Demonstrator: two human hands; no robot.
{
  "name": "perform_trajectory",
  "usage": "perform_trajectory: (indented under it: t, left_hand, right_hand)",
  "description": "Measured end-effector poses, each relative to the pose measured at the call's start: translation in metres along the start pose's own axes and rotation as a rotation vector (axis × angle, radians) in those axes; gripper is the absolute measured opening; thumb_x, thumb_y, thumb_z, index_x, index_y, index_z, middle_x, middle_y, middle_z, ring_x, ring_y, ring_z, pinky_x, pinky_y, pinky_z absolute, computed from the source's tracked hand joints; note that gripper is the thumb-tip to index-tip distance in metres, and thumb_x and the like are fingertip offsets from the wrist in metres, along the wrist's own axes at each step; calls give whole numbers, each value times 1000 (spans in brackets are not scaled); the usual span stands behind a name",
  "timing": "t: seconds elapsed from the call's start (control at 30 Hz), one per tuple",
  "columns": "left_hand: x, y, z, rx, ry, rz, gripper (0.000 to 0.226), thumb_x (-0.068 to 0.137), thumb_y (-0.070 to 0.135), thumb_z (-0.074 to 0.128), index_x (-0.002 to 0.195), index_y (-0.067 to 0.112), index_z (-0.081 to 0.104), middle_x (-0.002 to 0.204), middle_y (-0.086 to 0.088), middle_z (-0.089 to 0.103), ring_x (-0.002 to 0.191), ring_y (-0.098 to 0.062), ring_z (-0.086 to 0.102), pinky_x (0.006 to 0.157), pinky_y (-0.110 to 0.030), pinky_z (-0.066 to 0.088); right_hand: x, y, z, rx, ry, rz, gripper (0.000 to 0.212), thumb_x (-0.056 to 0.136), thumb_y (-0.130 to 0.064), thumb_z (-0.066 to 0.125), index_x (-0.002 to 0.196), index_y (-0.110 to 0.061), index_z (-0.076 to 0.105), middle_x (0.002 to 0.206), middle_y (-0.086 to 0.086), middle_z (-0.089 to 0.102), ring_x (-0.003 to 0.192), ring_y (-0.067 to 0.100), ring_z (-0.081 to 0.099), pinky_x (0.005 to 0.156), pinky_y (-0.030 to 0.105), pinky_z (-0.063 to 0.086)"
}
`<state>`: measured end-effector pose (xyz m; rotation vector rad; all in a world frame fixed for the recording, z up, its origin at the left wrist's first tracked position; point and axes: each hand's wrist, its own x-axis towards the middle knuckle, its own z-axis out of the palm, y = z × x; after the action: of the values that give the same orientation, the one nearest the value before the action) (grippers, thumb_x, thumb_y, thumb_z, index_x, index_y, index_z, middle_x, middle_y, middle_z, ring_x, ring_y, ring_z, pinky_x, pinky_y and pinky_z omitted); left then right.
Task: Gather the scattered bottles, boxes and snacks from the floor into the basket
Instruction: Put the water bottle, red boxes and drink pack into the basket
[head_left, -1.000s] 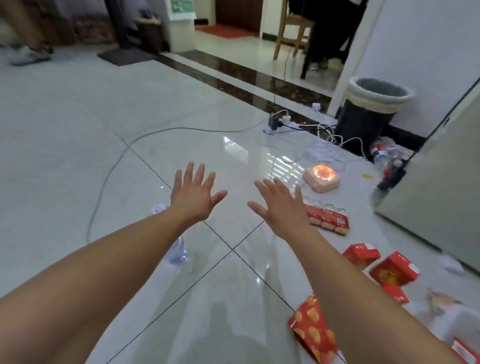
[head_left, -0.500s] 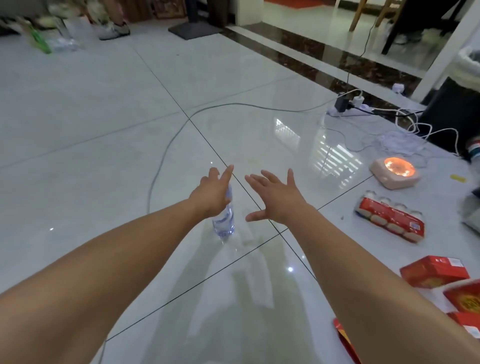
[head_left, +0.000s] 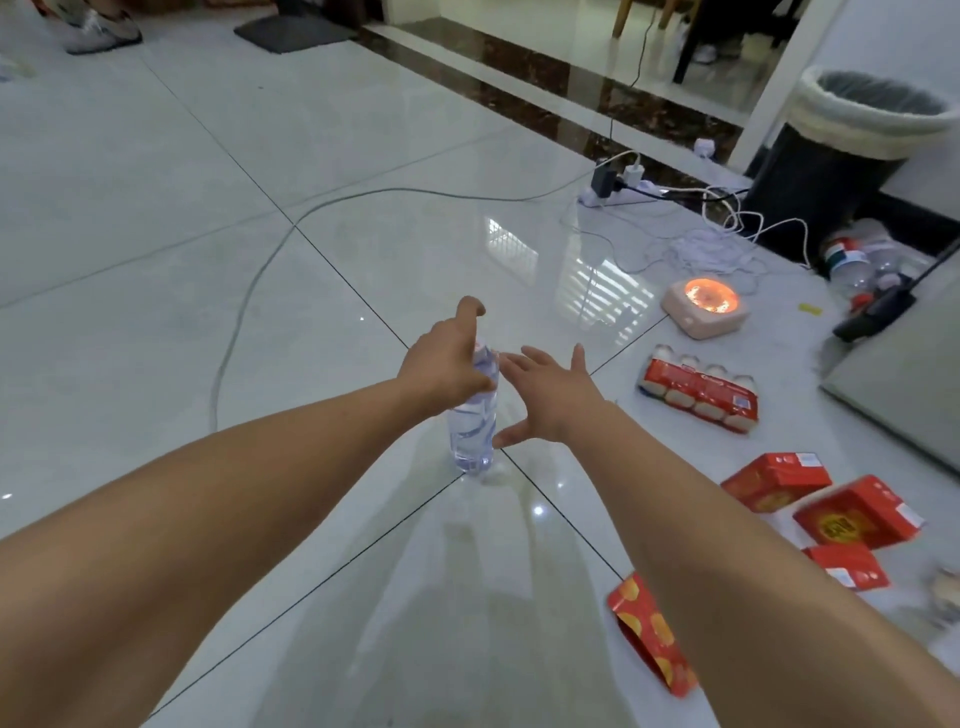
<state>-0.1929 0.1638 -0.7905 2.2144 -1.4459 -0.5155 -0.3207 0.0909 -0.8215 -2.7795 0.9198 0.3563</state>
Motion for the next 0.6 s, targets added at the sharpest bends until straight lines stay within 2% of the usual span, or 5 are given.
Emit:
perform_trajectory:
  t: [0.23, 0.37, 0.47, 0.53, 0.6]
  left_hand:
    - [17, 98, 30, -172, -41, 204, 81, 65, 19, 83, 130, 19, 35, 104, -13, 59, 91, -31, 59, 81, -41, 52]
    - [17, 151, 58, -388, -175, 318, 76, 78, 32, 75, 138, 24, 30, 122, -10, 57, 105, -28, 59, 91, -41, 50]
    - [10, 171, 89, -736, -209, 199, 59, 96, 41, 48, 146, 20, 24, 140, -4, 41, 123, -20, 46, 101, -35, 40]
    - [-1, 154, 135, -573, -252, 59, 58, 98, 43, 43, 145, 14, 26, 142, -8, 39, 130, -24, 40, 104, -34, 34]
    - [-22, 124, 186, -237, -491, -131, 73, 92, 50, 51, 145, 7, 26, 145, -18, 35, 133, -34, 36, 109, -43, 34]
  right_hand:
    - [-41, 64, -8, 850, 227, 327, 70, 65, -23, 82, 127, -18, 50, 114, 0, 60, 110, 22, 57, 92, 37, 49]
    - [-84, 110, -7, 1119, 441, 611, 59, 64, -8, 83, 115, -13, 54, 107, 2, 59, 99, 20, 56, 82, 31, 47]
    - [-126, 138, -6, 1245, 721, 782, 53, 63, -5, 82, 105, -19, 53, 104, 2, 59, 100, 23, 59, 89, 39, 52]
    - [-158, 154, -11, 1362, 882, 863, 53, 64, 1, 80, 105, -21, 53, 104, 1, 59, 98, 23, 60, 87, 42, 53]
    - [-191, 171, -19, 1462, 1018, 919, 49, 67, 3, 78, 104, -20, 54, 101, 0, 61, 89, 19, 61, 80, 41, 56]
